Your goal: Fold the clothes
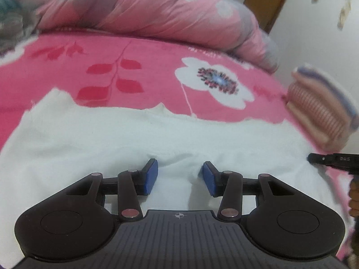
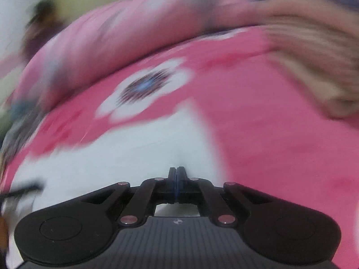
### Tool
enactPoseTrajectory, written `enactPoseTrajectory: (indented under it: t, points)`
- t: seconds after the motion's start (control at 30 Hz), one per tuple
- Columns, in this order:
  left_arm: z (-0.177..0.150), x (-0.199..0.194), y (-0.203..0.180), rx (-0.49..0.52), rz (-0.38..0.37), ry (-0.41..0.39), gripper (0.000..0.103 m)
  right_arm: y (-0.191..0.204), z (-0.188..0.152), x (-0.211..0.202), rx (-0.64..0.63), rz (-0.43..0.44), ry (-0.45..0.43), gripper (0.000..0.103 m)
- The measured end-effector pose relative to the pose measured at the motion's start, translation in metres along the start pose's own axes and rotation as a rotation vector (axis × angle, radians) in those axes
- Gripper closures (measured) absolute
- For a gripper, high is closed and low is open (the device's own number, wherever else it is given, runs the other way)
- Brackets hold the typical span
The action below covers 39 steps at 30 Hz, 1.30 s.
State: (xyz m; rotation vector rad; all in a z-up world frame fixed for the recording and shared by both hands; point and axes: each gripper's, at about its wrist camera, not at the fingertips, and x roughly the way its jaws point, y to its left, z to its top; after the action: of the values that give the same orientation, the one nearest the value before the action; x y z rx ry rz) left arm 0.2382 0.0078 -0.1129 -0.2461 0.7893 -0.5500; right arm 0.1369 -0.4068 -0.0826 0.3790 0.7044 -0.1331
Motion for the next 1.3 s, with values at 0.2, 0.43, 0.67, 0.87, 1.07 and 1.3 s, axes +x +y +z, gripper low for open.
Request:
enactPoseTrajectory:
  t: [0.2, 0.43, 0.67, 0.87, 1.07, 1.3]
  points:
    - [-0.002, 0.001, 0.006, -0.056, -0.039, -0.020, 0.057, 0.047, -0.005, 0.012, -0.094, 0.188, 0.084, 0.103]
    - [-0.006, 0.000, 0.016, -0.104, -0.082, -0.039, 0.057, -0.013, -0.003, 0.019, 0.092, 0.073, 0.087, 0.103]
    - [-0.012, -0.030, 0.000, -0.084, -0.081, -0.098, 0.053, -0.031, -0.015, -0.074, 0.011, -0.152, -0.116, 0.101]
    - [-0.044, -0.088, -0.032, -0.007, -0.085, -0.152, 0.045, 0.093, -0.094, -0.090, -0.357, 0.117, -0.129, 0.101]
    - [-0.095, -0.110, -0.021, -0.024, -0.051, -0.099, 0.047, 0.093, -0.157, -0.087, -0.502, 0.074, -0.091, 0.101]
    - [-0.101, -0.134, 0.002, -0.135, -0.063, -0.152, 0.046, -0.070, -0.124, -0.141, 0.043, -0.190, -0.112, 0.098]
